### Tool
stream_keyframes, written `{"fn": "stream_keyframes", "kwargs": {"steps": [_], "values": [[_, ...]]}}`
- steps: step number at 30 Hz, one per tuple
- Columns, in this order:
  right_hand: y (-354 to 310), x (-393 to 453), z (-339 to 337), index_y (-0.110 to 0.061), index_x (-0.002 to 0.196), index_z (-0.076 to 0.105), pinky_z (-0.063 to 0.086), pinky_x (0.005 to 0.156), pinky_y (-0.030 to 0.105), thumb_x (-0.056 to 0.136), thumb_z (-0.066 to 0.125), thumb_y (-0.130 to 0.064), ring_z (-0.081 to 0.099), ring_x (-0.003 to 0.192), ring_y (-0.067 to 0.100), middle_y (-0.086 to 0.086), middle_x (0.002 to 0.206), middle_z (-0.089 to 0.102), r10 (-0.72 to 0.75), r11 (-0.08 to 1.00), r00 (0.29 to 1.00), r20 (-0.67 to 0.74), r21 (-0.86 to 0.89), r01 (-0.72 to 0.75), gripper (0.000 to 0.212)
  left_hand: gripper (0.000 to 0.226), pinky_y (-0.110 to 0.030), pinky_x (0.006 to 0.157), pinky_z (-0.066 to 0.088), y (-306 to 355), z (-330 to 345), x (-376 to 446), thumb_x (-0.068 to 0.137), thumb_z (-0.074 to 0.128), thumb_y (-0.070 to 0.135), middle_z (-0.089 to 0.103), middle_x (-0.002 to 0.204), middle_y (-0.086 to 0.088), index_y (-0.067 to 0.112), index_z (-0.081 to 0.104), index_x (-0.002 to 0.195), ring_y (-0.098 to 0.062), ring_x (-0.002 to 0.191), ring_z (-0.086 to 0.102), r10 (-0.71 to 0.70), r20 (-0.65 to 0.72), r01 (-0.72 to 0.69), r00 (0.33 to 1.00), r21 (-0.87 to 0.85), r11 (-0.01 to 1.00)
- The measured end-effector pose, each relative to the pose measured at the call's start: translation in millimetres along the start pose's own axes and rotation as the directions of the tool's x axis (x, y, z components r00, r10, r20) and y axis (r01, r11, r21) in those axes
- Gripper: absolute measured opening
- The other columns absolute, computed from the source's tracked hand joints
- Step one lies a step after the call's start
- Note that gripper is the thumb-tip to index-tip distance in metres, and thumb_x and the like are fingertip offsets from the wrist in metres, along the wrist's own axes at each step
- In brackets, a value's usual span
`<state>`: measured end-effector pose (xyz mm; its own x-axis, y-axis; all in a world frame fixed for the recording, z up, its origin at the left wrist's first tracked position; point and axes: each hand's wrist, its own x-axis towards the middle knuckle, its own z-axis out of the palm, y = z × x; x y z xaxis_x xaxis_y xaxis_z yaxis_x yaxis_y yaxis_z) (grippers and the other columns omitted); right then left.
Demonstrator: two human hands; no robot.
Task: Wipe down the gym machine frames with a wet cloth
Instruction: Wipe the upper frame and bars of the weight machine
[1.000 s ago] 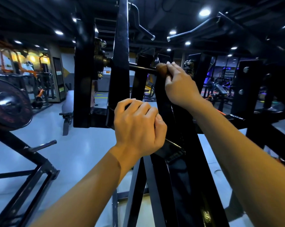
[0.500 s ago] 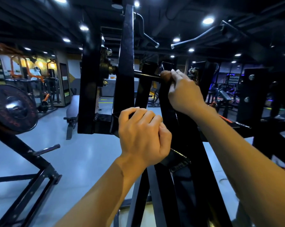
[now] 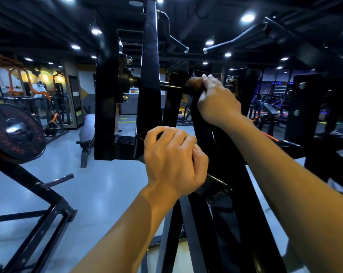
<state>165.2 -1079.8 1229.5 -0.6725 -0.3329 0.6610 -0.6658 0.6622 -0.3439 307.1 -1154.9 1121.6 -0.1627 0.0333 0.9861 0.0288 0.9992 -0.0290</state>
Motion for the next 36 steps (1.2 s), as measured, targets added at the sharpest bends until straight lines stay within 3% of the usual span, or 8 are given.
{"fn": "stream_keyframes", "kwargs": {"steps": [3,6,12,19,27,36], "values": [[3.3,36.2,-9.3,-0.022,0.164,0.027,0.026,0.123,0.039,0.103,0.034,-0.022,0.03,0.153,0.028,0.0,0.171,0.022,0.063,0.989,0.996,0.057,0.132,-0.07,0.061,0.035,-0.037,0.092,0.039,-2.2,1.0,0.1,0.088,0.043,0.027,0.067,0.071,0.005,0.017,0.07,0.068,-0.017,0.075,0.062,0.016,-0.014,-0.016,1.0,-0.012,1.0],[-6.7,40.0,-9.7,-0.022,0.165,0.022,0.025,0.124,0.042,0.1,0.036,-0.018,0.029,0.153,0.03,-0.001,0.173,0.016,0.104,0.982,0.99,0.1,0.146,-0.118,0.067,0.035,-0.038,0.093,0.04,-3.9,1.5,0.2,0.089,0.044,0.027,0.068,0.072,0.004,0.017,0.071,0.07,-0.017,0.077,0.063,0.022,-0.003,-0.022,1.0,-0.002,1.0],[12.8,-21.0,-2.6,-0.024,0.165,0.022,0.034,0.117,0.047,0.105,0.034,-0.024,0.034,0.15,0.035,-0.002,0.173,0.016,0.037,0.998,0.998,0.051,0.044,-0.039,0.061,0.035,-0.038,0.091,0.04,-1.5,2.4,1.1,0.088,0.043,0.026,0.067,0.07,0.004,0.016,0.069,0.067,-0.018,0.076,0.063,0.021,-0.032,-0.021,0.999,0.002,1.0],[1.1,52.6,-4.5,-0.025,0.165,0.021,0.019,0.125,0.038,0.103,0.034,-0.026,0.021,0.157,0.026,-0.005,0.173,0.013,0.011,0.994,0.995,0.1,0.105,-0.021,0.064,0.035,-0.039,0.091,0.041,-1.2,3.1,0.0,0.088,0.044,0.027,0.069,0.073,0.004,0.017,0.072,0.07,-0.017,0.077,0.063,0.023,-0.024,-0.024,0.999,-0.013,1.0],[23.6,-13.3,-13.3,-0.032,0.165,0.021,0.023,0.126,0.043,0.107,0.037,-0.029,0.023,0.156,0.028,-0.013,0.172,0.013,-0.111,0.993,0.984,0.136,0.062,0.104,0.06,0.036,-0.039,0.092,0.04,3.2,0.5,-0.2,0.09,0.042,0.025,0.067,0.071,0.005,0.017,0.069,0.067,-0.017,0.078,0.063,-0.011,-0.027,0.011,1.0,-0.012,1.0],[0.1,65.5,-10.3,-0.025,0.166,0.021,0.012,0.128,0.035,0.105,0.036,-0.025,0.015,0.158,0.02,-0.004,0.174,0.012,0.013,0.99,0.987,0.159,0.14,-0.035,0.062,0.036,-0.038,0.092,0.04,-0.6,2.3,-0.7,0.089,0.042,0.026,0.067,0.071,0.005,0.017,0.07,0.067,-0.017,0.077,0.063,0.011,-0.036,-0.012,0.999,-0.016,1.0]]}}
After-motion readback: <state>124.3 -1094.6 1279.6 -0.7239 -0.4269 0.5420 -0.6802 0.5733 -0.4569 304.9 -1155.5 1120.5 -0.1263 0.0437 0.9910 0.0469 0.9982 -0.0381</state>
